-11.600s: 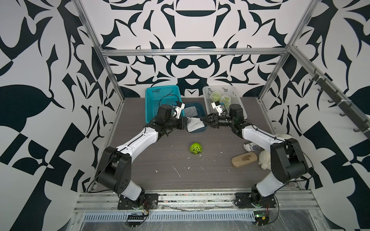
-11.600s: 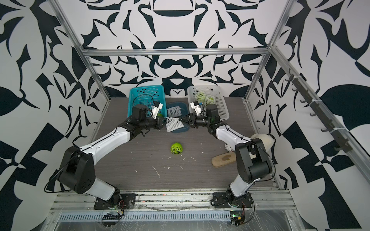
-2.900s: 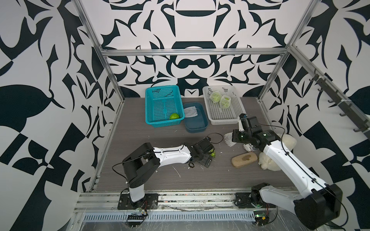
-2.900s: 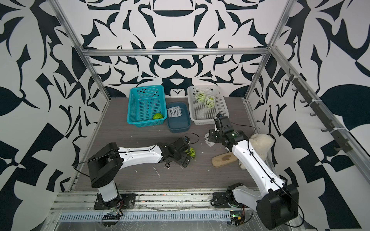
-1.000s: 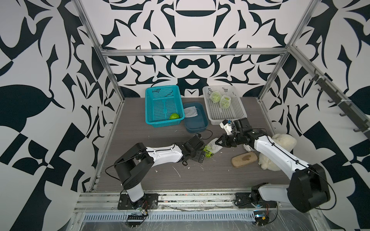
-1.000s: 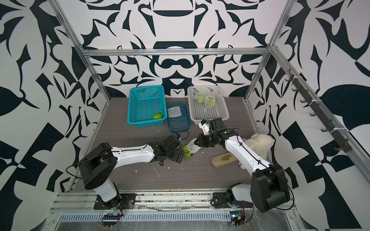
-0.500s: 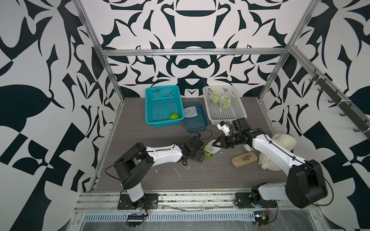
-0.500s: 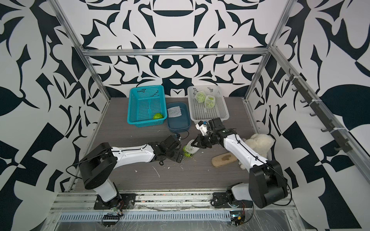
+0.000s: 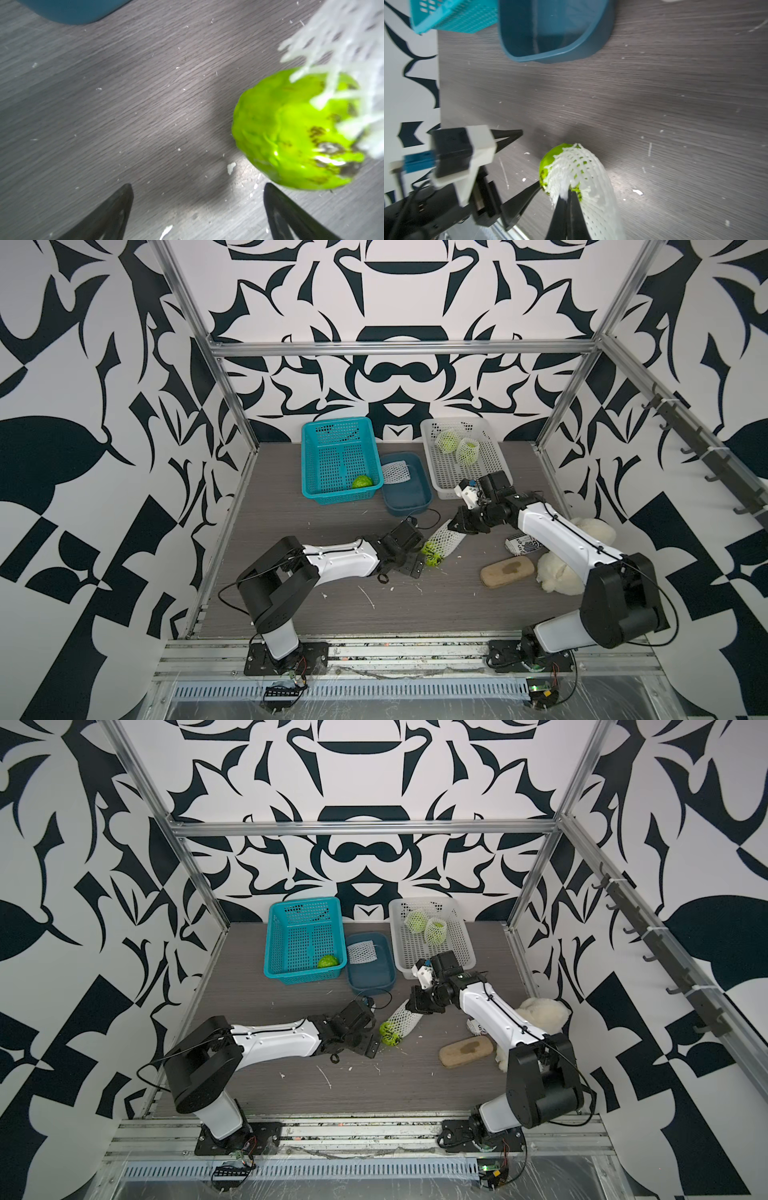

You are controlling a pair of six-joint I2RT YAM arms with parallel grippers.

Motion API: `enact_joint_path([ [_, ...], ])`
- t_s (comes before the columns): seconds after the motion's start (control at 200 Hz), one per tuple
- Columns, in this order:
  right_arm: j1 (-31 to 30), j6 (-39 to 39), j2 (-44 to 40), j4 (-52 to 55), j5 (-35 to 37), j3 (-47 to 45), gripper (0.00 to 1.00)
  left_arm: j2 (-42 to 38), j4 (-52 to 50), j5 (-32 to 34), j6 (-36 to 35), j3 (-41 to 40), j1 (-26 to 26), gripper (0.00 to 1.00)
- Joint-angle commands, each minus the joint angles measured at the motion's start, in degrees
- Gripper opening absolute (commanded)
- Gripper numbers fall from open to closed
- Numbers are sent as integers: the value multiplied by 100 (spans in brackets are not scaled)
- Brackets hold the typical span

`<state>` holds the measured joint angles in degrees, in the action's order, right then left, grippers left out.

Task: Sleeve custard apples in foam nets
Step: Put on the foam net on the custard apple.

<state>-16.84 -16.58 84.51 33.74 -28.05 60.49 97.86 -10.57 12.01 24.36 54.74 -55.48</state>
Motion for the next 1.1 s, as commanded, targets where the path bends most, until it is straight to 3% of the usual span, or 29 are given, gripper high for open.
enact_joint_path([
  [0.0, 14, 104, -6, 81, 297, 174, 0, -16, -142, -2, -63, 137, 53, 100],
  [0.145, -3, 67, 56, -83, 63, 59, 0, 82, -187, -26, -80, 221, 73, 100],
  [0.33, -3, -145, 181, -561, -1001, -120, 0, 170, -235, -26, -91, 319, 82, 100],
  [0.585, 116, -551, 208, -1114, -1947, -375, 0, 207, -257, 1, -63, 320, 107, 100],
  [1.095, 157, -421, -486, -140, -1442, -222, 0, -349, -523, 278, -63, -133, 182, 100],
])
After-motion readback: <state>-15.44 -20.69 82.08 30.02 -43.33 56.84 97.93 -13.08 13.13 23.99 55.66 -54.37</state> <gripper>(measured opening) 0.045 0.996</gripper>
